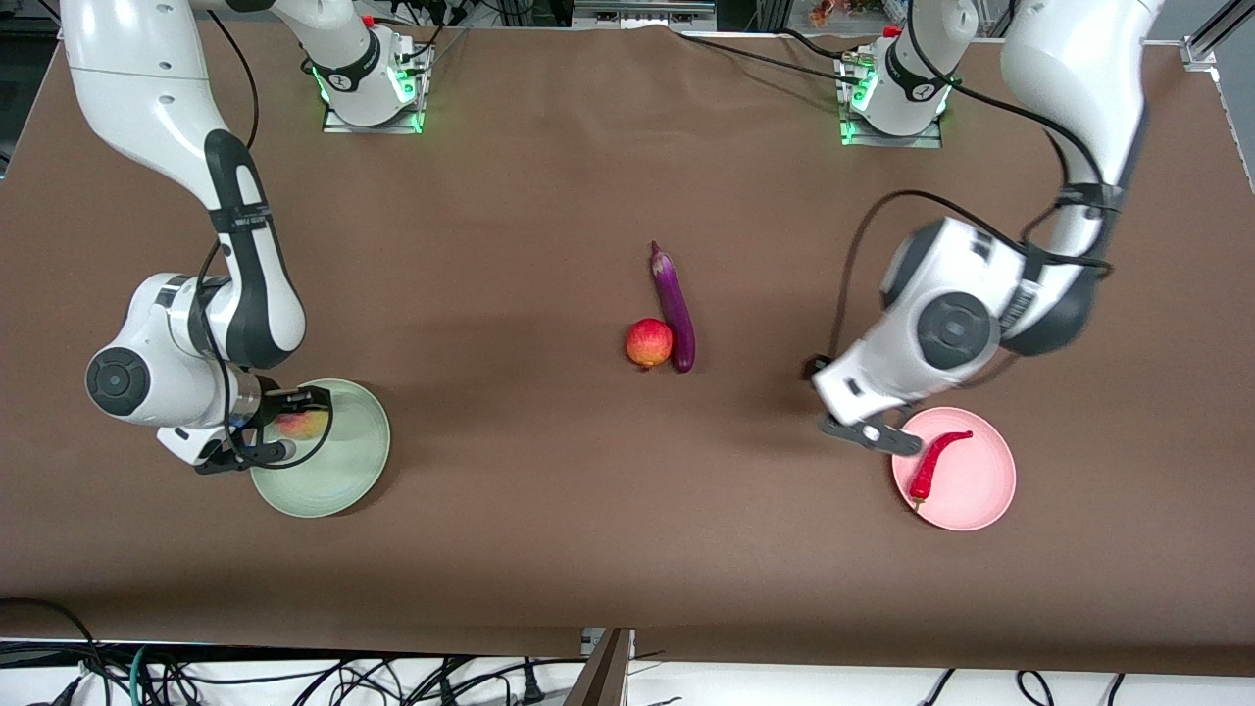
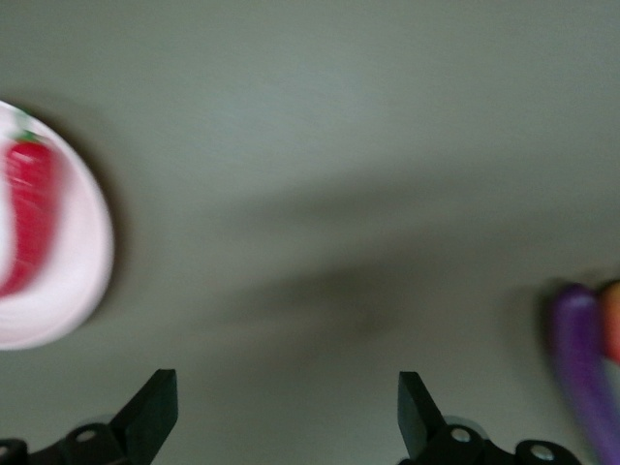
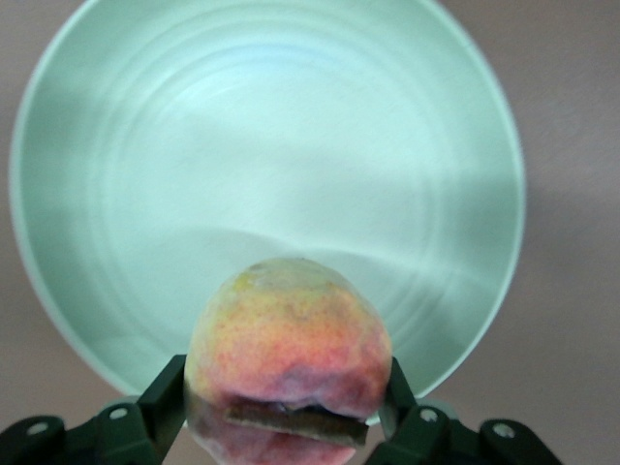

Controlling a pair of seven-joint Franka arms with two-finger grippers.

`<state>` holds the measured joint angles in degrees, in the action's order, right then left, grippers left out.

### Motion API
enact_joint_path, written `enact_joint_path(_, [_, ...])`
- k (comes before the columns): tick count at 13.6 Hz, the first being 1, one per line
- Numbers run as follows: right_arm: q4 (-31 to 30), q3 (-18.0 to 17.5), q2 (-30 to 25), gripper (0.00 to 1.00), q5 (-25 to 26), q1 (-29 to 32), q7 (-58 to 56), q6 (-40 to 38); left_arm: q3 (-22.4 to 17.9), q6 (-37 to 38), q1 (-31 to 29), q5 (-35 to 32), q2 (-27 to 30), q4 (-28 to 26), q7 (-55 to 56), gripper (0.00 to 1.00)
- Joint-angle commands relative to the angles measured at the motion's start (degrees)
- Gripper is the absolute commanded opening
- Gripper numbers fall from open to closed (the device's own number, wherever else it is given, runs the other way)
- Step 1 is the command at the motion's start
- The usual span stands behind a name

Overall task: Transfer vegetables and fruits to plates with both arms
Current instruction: 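Move the left gripper to the eggplant while the right gripper places the peach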

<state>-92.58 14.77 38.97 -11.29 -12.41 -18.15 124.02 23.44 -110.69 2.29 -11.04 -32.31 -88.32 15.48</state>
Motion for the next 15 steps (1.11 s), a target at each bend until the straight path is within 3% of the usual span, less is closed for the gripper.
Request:
enact_joint_path(1, [0.3,-0.8,0.8,0.28,1.0,0.8,-0.8,3.6,5.7,-1.0,-0.7,0.8,3.6,-6.9,9.0,1.0])
enact_joint_path(3, [0.3,-0.8,1.3,0.29,1.1,1.1,-1.4,4.4,9.8,-4.6,-1.0,0.8,5.5,-11.7,14.1,1.0])
enact_joint_path(4, [0.3,-0.9,1.3,0.36,1.1,1.2,-1.6,4.6,11.8,-8.6,-1.0,0.8,5.9,-15.0,17.9,1.0])
enact_joint_path(5, [0.3,-0.9,1.4,0.63,1.1,1.2,-1.5,4.8,13.6,-14.3,-0.7,0.8,5.9,-18.3,22.5,1.0])
enact_joint_path(6, [0.4,-0.8,1.3,1.0,0.9,1.2,-1.5,5.4,14.0,-21.2,0.3,0.8,5.2,-21.4,26.3,1.0])
enact_joint_path(8, [3.3,-0.8,0.9,1.0,0.4,1.2,-1.5,4.7,13.8,-32.1,3.9,0.1,3.3,-26.8,31.2,1.0])
enact_joint_path(12, [8.6,-1.2,0.7,1.0,-0.8,0.6,0.0,-1.9,13.1,-33.9,5.9,-2.1,1.0,-28.1,31.7,1.0])
enact_joint_path(15, [9.6,-1.4,0.6,1.0,-5.8,-1.5,6.4,-5.3,11.0,-37.0,6.1,-4.0,-3.3,-25.8,38.5,0.91])
